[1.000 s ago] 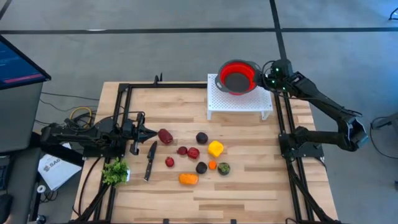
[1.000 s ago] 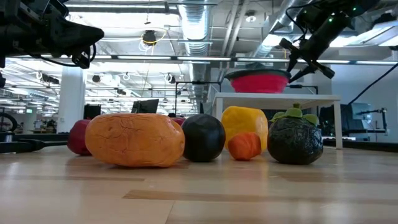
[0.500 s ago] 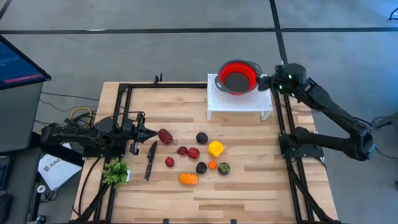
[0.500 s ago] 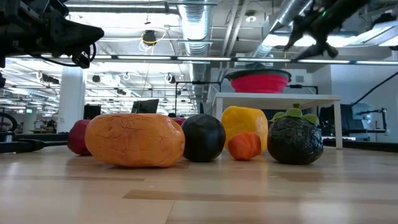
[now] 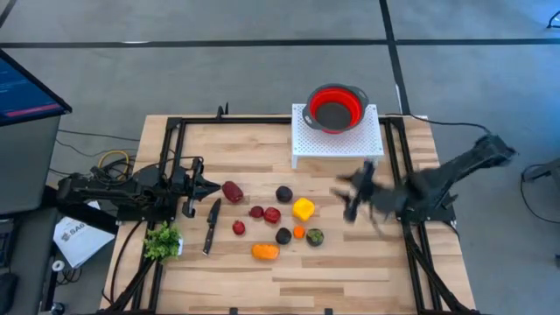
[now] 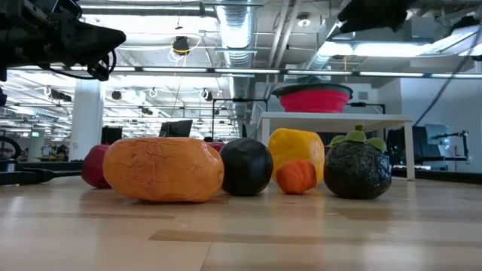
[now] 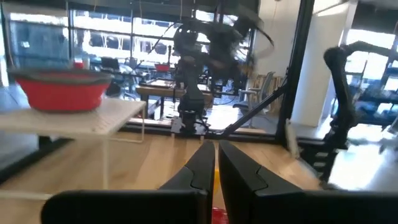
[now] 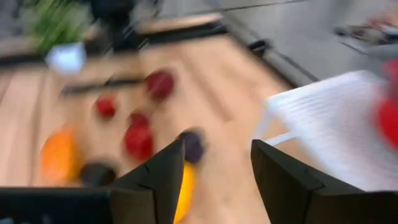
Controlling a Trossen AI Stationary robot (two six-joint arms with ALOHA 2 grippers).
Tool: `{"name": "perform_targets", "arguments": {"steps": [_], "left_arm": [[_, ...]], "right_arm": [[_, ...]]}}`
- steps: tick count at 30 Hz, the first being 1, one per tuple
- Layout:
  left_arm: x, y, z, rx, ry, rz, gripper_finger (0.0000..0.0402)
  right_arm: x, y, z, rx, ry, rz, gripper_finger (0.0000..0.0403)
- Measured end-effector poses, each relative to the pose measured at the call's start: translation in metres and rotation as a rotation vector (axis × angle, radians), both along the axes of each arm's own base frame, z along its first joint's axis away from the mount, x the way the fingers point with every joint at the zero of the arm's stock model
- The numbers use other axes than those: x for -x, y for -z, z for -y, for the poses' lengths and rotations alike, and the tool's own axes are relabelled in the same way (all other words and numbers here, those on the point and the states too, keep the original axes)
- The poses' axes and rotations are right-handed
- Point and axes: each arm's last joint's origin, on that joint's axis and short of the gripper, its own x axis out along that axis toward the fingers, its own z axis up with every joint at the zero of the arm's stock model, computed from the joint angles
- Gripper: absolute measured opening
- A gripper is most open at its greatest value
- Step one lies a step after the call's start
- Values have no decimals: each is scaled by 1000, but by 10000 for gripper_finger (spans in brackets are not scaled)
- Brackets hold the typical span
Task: Pick & Place Fruit
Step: Put the purple mangosteen into the orange strainer bowl on the shelf
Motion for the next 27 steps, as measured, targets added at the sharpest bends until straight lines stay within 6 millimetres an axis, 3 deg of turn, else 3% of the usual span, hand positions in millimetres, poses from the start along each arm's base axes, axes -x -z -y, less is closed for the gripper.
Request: {"name": "perform_targets", "arguments": {"steps": [4, 9, 21, 27], "left_arm": [[0, 0, 0, 122, 18, 5, 17], [0, 0, 0, 152, 23, 4, 17], [-4, 4, 0, 207, 27, -41, 17], [-8, 10, 0, 225, 22, -107, 17]], "right_arm": [[-21, 44, -42, -1, -59, -81, 156], [-46, 82, -66, -72, -85, -205, 162], [-74, 132, -60, -124, -44, -428, 354], [-77, 151, -61, -153, 7, -464, 377]]}}
